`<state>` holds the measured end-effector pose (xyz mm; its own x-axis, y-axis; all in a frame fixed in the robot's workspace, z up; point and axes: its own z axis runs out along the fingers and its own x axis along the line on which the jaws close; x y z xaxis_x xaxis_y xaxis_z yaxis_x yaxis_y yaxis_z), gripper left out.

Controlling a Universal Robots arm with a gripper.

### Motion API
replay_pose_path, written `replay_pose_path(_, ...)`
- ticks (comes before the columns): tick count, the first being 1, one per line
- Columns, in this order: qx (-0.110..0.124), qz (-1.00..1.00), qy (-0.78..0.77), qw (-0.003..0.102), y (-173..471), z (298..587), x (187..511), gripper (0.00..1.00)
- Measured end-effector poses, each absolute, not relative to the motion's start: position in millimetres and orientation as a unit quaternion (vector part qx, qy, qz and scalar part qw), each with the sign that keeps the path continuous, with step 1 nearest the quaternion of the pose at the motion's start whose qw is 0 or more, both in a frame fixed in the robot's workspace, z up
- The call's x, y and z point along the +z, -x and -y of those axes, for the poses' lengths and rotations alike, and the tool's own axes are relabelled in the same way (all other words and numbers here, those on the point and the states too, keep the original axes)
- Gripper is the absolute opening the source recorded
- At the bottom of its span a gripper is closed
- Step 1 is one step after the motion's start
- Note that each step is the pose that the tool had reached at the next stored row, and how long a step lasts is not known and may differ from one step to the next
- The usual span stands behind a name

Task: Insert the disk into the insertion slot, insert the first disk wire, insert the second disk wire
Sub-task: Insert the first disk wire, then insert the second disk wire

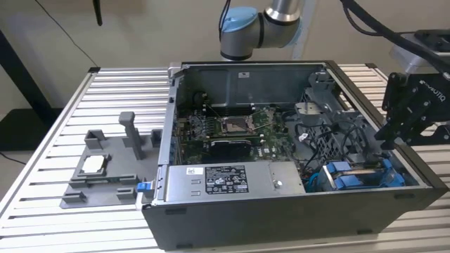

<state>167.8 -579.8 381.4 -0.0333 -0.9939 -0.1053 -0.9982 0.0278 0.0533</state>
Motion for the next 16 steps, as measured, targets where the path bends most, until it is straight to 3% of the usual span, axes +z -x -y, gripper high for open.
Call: replay_pose_path(16, 0.051, -0.716, 0.695, 0.024, -154.9, 567.5, 382.9, 0.27)
